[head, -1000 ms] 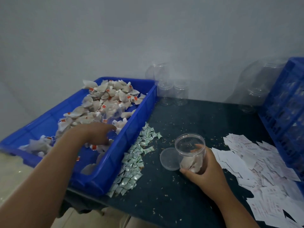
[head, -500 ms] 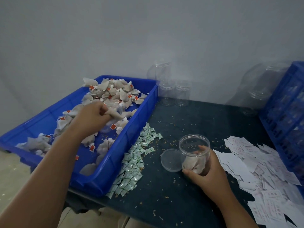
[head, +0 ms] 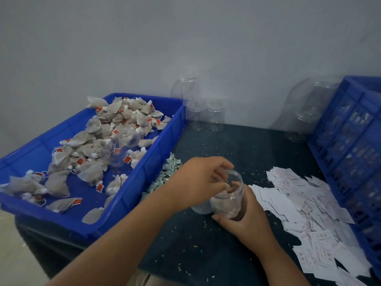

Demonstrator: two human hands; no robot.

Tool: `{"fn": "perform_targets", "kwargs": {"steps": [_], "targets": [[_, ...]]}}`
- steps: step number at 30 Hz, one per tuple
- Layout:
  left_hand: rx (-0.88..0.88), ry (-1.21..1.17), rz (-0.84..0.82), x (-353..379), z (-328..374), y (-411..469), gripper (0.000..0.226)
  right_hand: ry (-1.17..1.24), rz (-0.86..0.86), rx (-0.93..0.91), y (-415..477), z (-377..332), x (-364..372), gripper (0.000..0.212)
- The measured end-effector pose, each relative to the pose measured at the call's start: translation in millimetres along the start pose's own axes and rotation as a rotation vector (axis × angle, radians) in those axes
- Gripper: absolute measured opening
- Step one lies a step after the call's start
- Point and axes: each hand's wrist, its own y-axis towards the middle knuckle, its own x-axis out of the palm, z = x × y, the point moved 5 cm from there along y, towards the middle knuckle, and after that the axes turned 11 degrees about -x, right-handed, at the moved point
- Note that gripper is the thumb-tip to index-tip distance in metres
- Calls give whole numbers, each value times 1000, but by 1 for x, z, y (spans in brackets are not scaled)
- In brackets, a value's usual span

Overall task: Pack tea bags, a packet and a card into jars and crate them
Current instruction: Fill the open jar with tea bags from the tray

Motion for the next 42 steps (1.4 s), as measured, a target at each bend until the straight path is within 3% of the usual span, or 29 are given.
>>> {"fn": "perform_targets", "kwargs": {"steps": [2,4,6,8,11,13,15,18,22,27,34,36,39,42], "targets": [[62,-2,9,-13,4,-5,32,3,9,1,0,2,0,80],[79,48,141,-45,-1,-9,23,7,16,4,0,3,-1,81],[-20,120,271,-89,-24,-9,19,4,18,10,-1,4,-1,82],[-230,332,292,-127,-63,-8,16,2,23,19,-1,4,-2,83],[-580,803,-30,-136,-139,-9,25,-2,24,23,-1,6,-1,85],[-702,856,-276,-118,-180,-18,42,-3,20,21,-1,6,-1,86],[-680,819,-318,-108,-202,-20,45,-3,12,18,-1,6,0,87],[-660,794,-231,-115,-210,-13,37,-1,19,23,-1,7,0,87],[-609,710,-106,-125,-203,-12,6,-2,37,26,-2,6,-1,86],[-637,481,-11,-141,-186,-26,24,17,43,41,-2,6,-2,84],[-352,172,489,-167,-98,-45,28,10,34,29,-1,6,-1,84],[-218,70,479,-153,-64,-45,28,12,35,24,-1,6,-1,84],[-124,-100,328,-110,-28,-34,28,12,21,23,-1,5,1,86],[-83,-29,270,-61,-9,-13,20,5,25,21,-1,6,1,85]]}}
